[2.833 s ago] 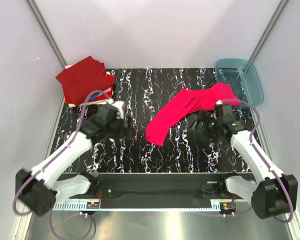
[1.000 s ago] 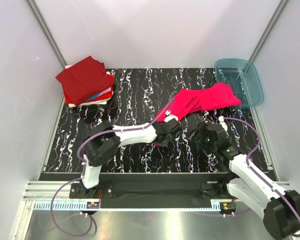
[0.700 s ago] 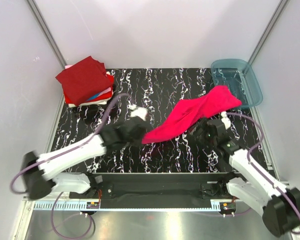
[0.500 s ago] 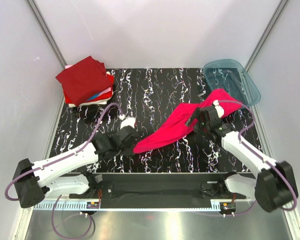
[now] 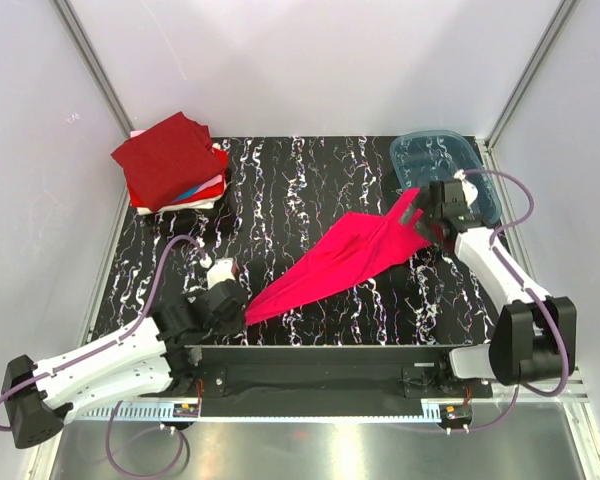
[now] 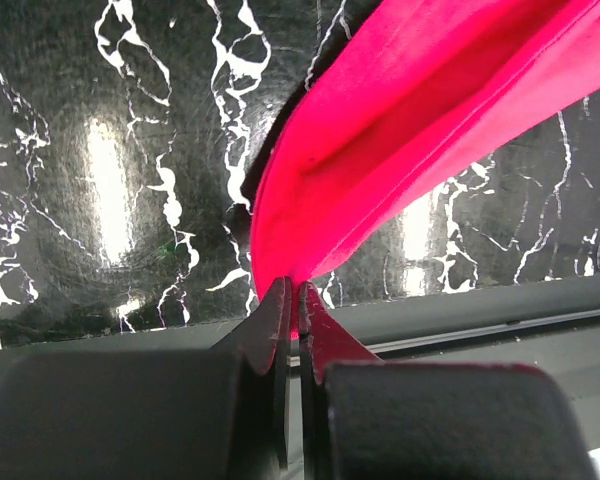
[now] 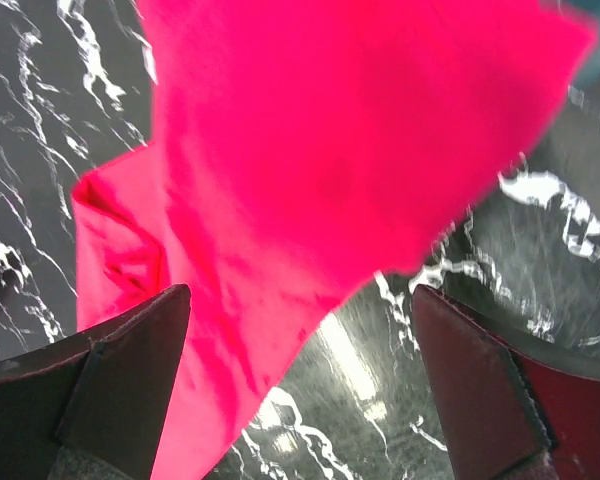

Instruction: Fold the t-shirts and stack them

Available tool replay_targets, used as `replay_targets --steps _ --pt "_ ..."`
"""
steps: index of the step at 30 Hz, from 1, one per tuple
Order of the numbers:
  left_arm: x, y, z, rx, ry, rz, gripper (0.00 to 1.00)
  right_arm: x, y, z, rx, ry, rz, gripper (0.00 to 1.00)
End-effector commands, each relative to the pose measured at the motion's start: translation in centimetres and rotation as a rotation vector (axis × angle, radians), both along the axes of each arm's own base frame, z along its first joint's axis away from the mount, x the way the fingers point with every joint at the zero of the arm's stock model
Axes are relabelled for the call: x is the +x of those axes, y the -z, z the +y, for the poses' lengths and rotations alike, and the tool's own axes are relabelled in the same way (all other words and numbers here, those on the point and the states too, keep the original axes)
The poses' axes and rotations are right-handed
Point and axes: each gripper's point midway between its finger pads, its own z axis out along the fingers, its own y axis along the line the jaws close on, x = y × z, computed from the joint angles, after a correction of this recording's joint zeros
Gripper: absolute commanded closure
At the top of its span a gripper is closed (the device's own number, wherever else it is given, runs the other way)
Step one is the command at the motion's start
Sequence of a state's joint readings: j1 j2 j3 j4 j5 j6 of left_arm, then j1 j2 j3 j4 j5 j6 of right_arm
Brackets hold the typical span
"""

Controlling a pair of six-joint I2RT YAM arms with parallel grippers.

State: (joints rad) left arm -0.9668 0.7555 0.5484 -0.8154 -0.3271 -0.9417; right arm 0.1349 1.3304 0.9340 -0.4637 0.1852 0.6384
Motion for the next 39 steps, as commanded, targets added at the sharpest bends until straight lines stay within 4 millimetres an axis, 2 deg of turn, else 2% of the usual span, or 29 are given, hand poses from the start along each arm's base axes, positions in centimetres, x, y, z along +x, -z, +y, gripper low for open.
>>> replay_targets --steps 1,2,3,5,6,9,10,11,13,14,15,16,17,19,20,21,22,23,24,25,26,30,31,33,34,36,37,38,39 --pt "1.0 -0.1 -0.3 -0.047 -0.064 -0.043 1.00 1.7 -2.2 -1.5 -0.110 -0.017 -0.010 0.00" --pt "1.2 -0.1 -0.4 -0.053 -0.071 -0.050 1.00 1.9 -1.9 -1.8 -0.118 -0.013 0.005 0.00" --pt "1.2 0.1 -0.3 -0.052 -0.077 -0.048 1.00 2.1 -2.0 -3.2 -0.110 0.020 0.001 0.00" --pt "1.1 0.5 -0.2 -0.054 -0.088 -0.048 1.00 3.3 -2.6 -4.3 -0.043 0.047 -0.037 0.00" --pt "1.1 0.7 -0.1 -0.060 -0.095 -0.046 1.00 3.8 -3.1 -6.6 -0.017 0.098 -0.055 0.00" --pt "1.1 1.2 -0.2 -0.075 -0.100 -0.051 1.00 6.5 -5.3 -6.1 0.041 0.058 -0.096 0.00" --pt "1.2 1.4 -0.2 -0.074 -0.101 -0.053 1.00 7.4 -4.7 -5.1 0.078 0.004 -0.079 0.00" --pt "1.4 1.3 -0.6 -0.086 -0.102 -0.063 1.00 9.2 -6.8 -4.9 0.084 -0.019 -0.121 0.00" --pt "1.4 1.8 -0.8 -0.084 -0.093 -0.056 1.00 10.2 -6.4 -4.2 0.109 -0.066 -0.068 0.01" --pt "1.5 2.0 -0.9 -0.077 -0.091 -0.052 1.00 12.0 -5.9 -4.2 0.109 -0.089 -0.044 0.01" --pt "1.6 2.1 -1.0 -0.070 -0.086 -0.050 1.00 12.1 -4.9 -3.8 0.126 -0.109 0.000 0.01" --pt "1.5 2.5 -1.1 -0.057 -0.082 -0.041 1.00 12.9 -3.0 -2.7 0.176 -0.164 0.042 0.02" --pt "1.6 2.5 -1.3 -0.061 -0.077 -0.040 1.00 13.8 -3.2 -2.2 0.185 -0.190 0.031 0.02" --pt "1.7 2.6 -1.5 -0.053 -0.068 -0.036 1.00 14.8 -2.0 -1.3 0.172 -0.227 0.057 0.02" --pt "1.7 2.8 -1.5 -0.047 -0.066 -0.031 1.00 16.1 -1.4 -0.5 0.146 -0.261 0.063 0.02" --pt "1.7 2.8 -1.6 -0.046 -0.063 -0.030 1.00 16.3 -0.8 0.1 0.133 -0.280 0.088 0.02" --pt "1.7 2.9 -1.6 -0.045 -0.062 -0.028 1.00 16.7 -0.3 0.2 0.108 -0.286 0.104 0.02" --pt "1.7 2.9 -1.7 -0.047 -0.063 -0.028 1.00 18.2 0.0 0.0 0.082 -0.297 0.100 0.02" --pt "1.7 3.0 -1.6 -0.044 -0.060 -0.027 1.00 18.1 0.6 1.7 0.064 -0.328 0.131 0.02" --pt "1.7 3.0 -1.7 -0.048 -0.059 -0.028 1.00 18.6 2.2 1.6 0.039 -0.328 0.162 0.02" --pt "1.7 3.0 -1.7 -0.052 -0.059 -0.029 1.00 19.7 1.4 1.8 0.028 -0.333 0.135 0.02" --pt "1.6 3.1 -1.9 -0.055 -0.051 -0.026 1.00 20.9 2.6 2.5 0.005 -0.356 0.153 0.02" --pt "1.6 3.1 -1.9 -0.054 -0.051 -0.025 1.00 20.9 3.5 2.8 0.001 -0.365 0.172 0.03" --pt "1.6 3.1 -1.9 -0.053 -0.050 -0.026 1.00 20.9 4.0 2.9 -0.013 -0.371 0.180 0.14" --pt "1.7 2.8 -1.9 -0.060 -0.052 -0.032 1.00 20.9 4.5 2.6 -0.032 -0.369 0.193 0.38" --pt "1.3 2.2 -1.4 -0.045 -0.056 -0.025 1.00 20.7 5.1 1.9 -0.067 -0.370 0.208 0.55" --pt "1.3 0.7 -1.8 -0.077 -0.054 -0.030 1.00 20.7 5.2 1.5 -0.095 -0.370 0.212 0.62" --pt "0.8 -0.5 -1.4 -0.100 -0.051 -0.033 1.00 20.7 5.2 1.0 -0.117 -0.393 0.213 0.72" --pt "0.6 -2.8 -2.0 -0.158 -0.049 -0.053 1.00 20.9 5.1 0.3 -0.144 -0.384 0.209 0.79"
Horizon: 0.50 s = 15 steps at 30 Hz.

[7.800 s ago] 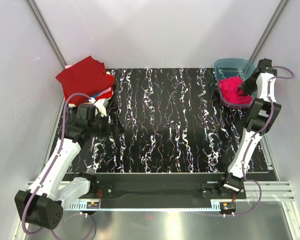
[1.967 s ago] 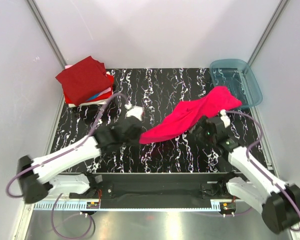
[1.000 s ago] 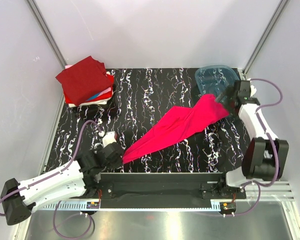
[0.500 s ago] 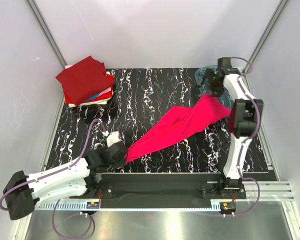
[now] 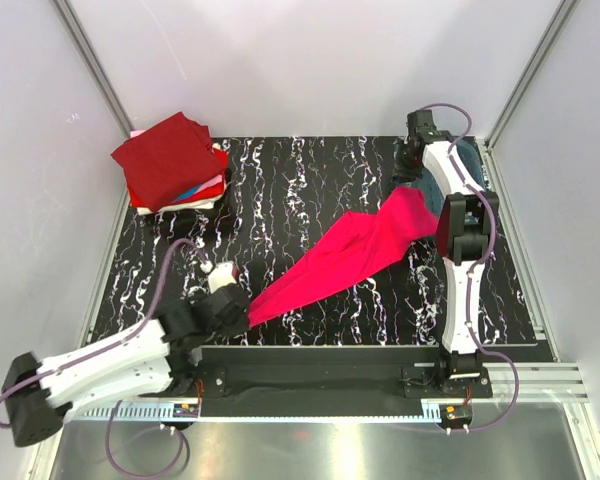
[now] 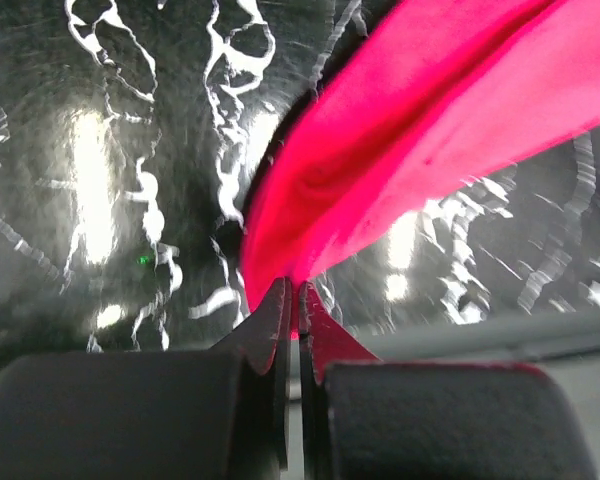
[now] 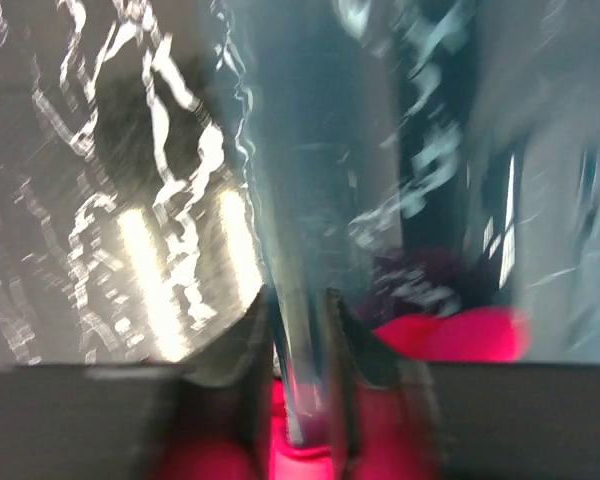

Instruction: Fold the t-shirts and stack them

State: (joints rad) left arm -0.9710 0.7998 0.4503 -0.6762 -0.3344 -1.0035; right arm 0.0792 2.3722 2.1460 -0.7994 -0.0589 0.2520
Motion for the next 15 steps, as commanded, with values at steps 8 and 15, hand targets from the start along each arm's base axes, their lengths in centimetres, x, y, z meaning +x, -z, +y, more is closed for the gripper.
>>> replay_targets --steps 8,15 --pt "-2.4 -15.7 8.1 -0.145 -0.147 -0.205 1.00 0.8 -0.1 -7.2 -0.213 0.055 -0.004 1.00" --pt "-2.0 -22.4 14.2 -0.096 -0.257 -0.394 1.00 0.4 0.4 -9.8 -0.257 0.055 -0.064 1.00"
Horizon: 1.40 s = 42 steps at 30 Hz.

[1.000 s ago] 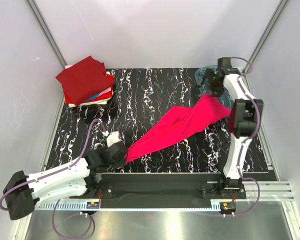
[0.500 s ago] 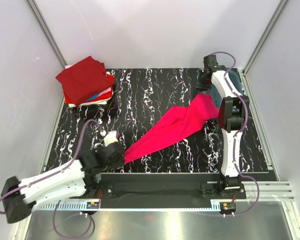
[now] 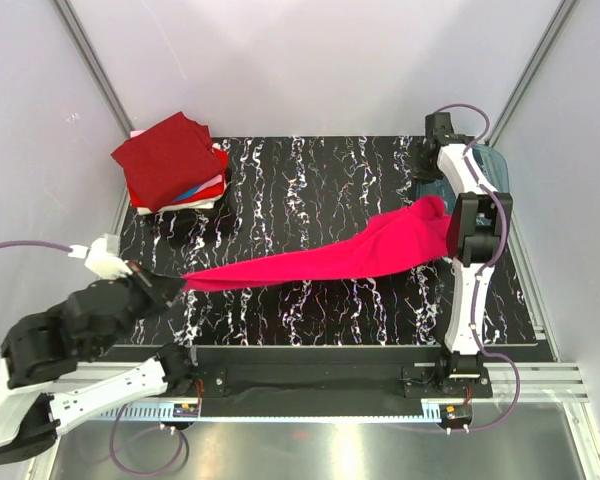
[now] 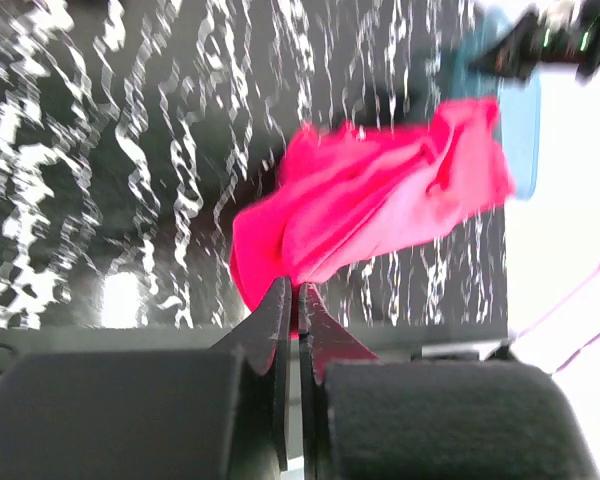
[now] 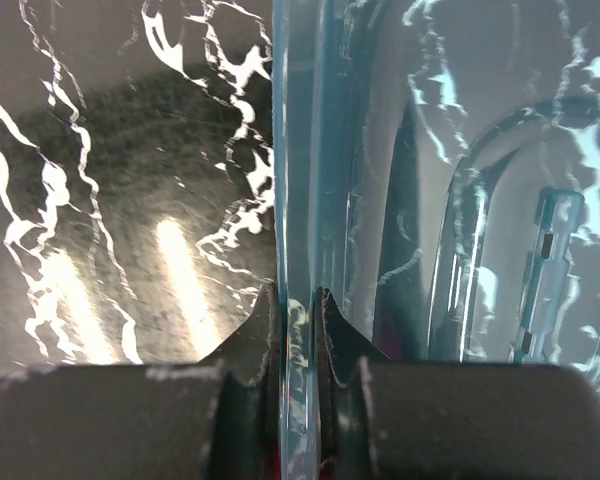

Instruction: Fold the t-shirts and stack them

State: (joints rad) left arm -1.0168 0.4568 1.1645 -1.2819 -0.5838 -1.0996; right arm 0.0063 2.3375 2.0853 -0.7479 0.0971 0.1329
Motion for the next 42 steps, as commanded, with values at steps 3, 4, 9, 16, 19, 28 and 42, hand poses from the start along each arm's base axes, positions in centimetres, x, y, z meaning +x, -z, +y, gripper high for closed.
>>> replay_targets --steps 3,4,9,16,19,28,42 --pt "-0.9 -0.2 7.4 0.202 -0.132 -0.045 1.00 -0.1 0.1 -3.4 -0.127 -0.028 -0.059 1.00" --pt "-0.7 -0.7 7.9 0.197 -0.157 -0.067 1.00 -0.2 -0.6 -4.4 -0.196 -0.041 -0.067 1.00" --pt "0.5 -2.1 7.6 0.313 -0.157 -0.090 1.00 -0.4 -0.5 -3.7 -0.181 -0.079 -0.126 1.00" --pt "2.8 1.7 0.4 0.458 0.027 -0.001 1.00 -1.4 -2.3 -2.5 -0.104 0.027 -0.035 0.21" --pt "2.7 3.1 0.2 0.467 0.043 0.006 1.00 -3.6 -5.9 -0.4 -0.052 0.055 -0.065 0.00" --pt "2.7 4.7 -0.1 0.464 0.079 -0.026 1.00 -15.6 -9.0 1.5 0.184 0.243 -0.210 0.00" --pt "3.1 4.9 -0.3 0.456 0.071 -0.044 0.99 -23.7 -3.6 -0.8 0.157 0.478 -0.126 0.00"
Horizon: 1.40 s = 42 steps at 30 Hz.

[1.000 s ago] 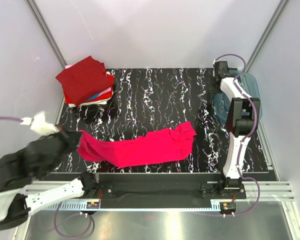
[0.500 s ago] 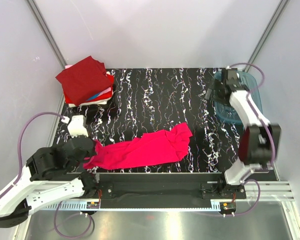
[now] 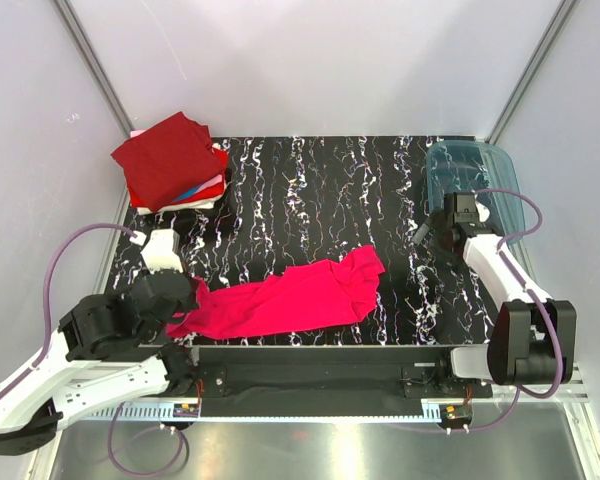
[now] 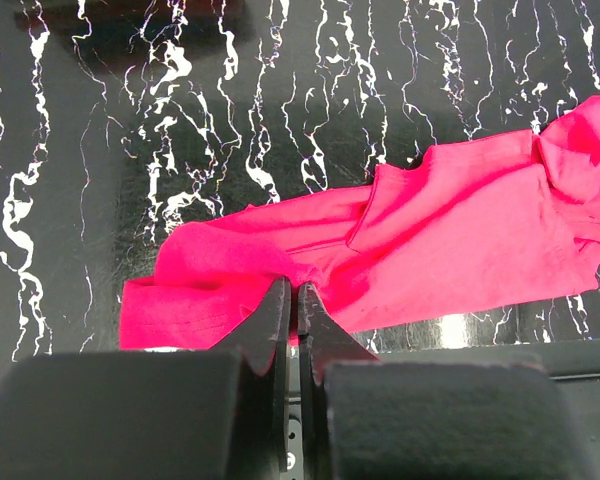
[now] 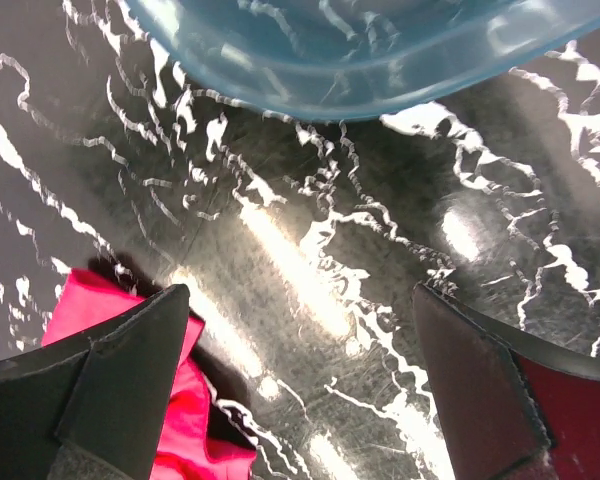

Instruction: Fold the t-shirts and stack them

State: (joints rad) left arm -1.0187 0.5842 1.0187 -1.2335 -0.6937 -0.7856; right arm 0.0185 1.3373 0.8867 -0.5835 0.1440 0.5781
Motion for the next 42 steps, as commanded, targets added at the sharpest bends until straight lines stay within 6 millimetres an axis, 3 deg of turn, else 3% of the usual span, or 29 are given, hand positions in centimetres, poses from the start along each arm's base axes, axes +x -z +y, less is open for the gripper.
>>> replay_targets --steps 1,3,5,6,8,9,11,12,13,16,18,19,22,23,24,25,26,27,29,30,32,33,34,36,39,42 --pt "0.4 -0.7 -0.5 -0.036 0.001 -0.034 0.99 1.8 -2.0 -2.0 -0.059 0.093 -0.090 0.00" --pt "0.4 -0.6 -0.5 -0.034 0.002 -0.034 0.99 2.2 -1.0 -3.6 -0.072 0.121 -0.053 0.00" --pt "0.4 -0.7 -0.5 -0.038 0.004 -0.036 0.98 3.4 -1.0 -4.3 -0.082 0.121 -0.061 0.00" --pt "0.4 -0.6 -0.6 -0.035 0.004 -0.032 0.98 3.8 -0.1 -4.6 -0.090 0.108 -0.029 0.00" --pt "0.4 -0.5 -0.6 -0.030 0.006 -0.029 0.98 5.3 -0.3 -6.3 -0.102 0.135 -0.035 0.00" --pt "0.4 -0.6 -0.6 -0.032 0.006 -0.030 0.98 5.7 0.9 -7.0 -0.098 0.139 0.001 0.00" --pt "0.4 -0.5 -0.6 -0.026 0.007 -0.027 0.98 7.6 0.4 -9.1 -0.078 0.179 -0.019 0.00" --pt "0.5 -0.5 -0.7 -0.028 0.008 -0.027 0.98 8.2 1.6 -9.3 -0.056 0.182 0.009 0.00" --pt "0.5 -0.5 -0.7 -0.028 0.007 -0.028 0.98 10.0 0.4 -10.3 -0.055 0.196 -0.027 0.00" --pt "0.5 -0.5 -0.7 -0.026 0.009 -0.027 0.98 14.0 -0.6 -11.4 -0.065 0.183 -0.059 0.00" --pt "0.5 -0.4 -0.8 -0.028 0.011 -0.026 0.98 15.7 0.3 -10.9 -0.027 0.147 -0.027 0.00" --pt "0.5 -0.4 -0.9 -0.025 0.011 -0.024 0.98 17.7 -1.8 -10.5 -0.001 0.119 -0.080 0.00" --pt "0.6 -0.2 -0.9 -0.013 0.008 -0.018 0.98 18.5 -3.6 -5.8 0.079 -0.025 -0.113 0.02" --pt "0.6 -0.2 -0.9 -0.014 0.005 -0.017 0.99 18.2 -4.2 -4.3 0.062 -0.065 -0.120 0.02" --pt "0.6 -0.2 -0.9 -0.009 0.001 -0.015 0.99 17.7 -6.4 -1.7 0.024 -0.132 -0.158 0.00" --pt "0.7 -0.2 -0.8 -0.008 -0.004 -0.015 0.99 16.3 -6.0 0.2 0.020 -0.183 -0.142 0.00" --pt "0.7 -0.2 -0.7 -0.007 -0.008 -0.015 0.99 15.6 -6.4 0.6 -0.005 -0.190 -0.148 0.00" --pt "0.6 -0.1 -0.7 -0.006 -0.007 -0.013 0.99 13.5 -7.2 4.2 0.014 -0.267 -0.157 0.00" --pt "0.6 -0.1 -0.7 -0.010 -0.009 -0.015 0.99 11.3 -7.9 6.5 0.061 -0.310 -0.174 0.00" --pt "0.6 -0.2 -0.6 -0.015 -0.009 -0.018 1.00 8.8 -8.1 7.7 0.112 -0.326 -0.184 0.00" --pt "0.6 -0.2 -0.6 -0.017 -0.009 -0.020 1.00 6.4 -8.7 10.1 0.174 -0.380 -0.214 0.09" --pt "0.6 -0.3 -0.6 -0.026 -0.009 -0.025 1.00 4.8 -10.3 11.3 0.225 -0.399 -0.255 0.11" --pt "0.6 -0.3 -0.5 -0.025 -0.012 -0.026 1.00 3.1 -9.1 11.9 0.245 -0.410 -0.225 0.11" --pt "0.6 -0.4 -0.5 -0.032 -0.013 -0.029 1.00 0.1 -9.1 14.6 0.288 -0.482 -0.206 0.15" --pt "0.6 -0.3 -0.4 -0.029 -0.020 -0.027 1.00 -2.8 -7.8 17.6 0.317 -0.557 -0.150 0.23" --pt "0.6 -0.3 -0.2 -0.027 -0.029 -0.028 1.00 -5.3 -4.7 19.9 0.322 -0.613 -0.057 0.27"
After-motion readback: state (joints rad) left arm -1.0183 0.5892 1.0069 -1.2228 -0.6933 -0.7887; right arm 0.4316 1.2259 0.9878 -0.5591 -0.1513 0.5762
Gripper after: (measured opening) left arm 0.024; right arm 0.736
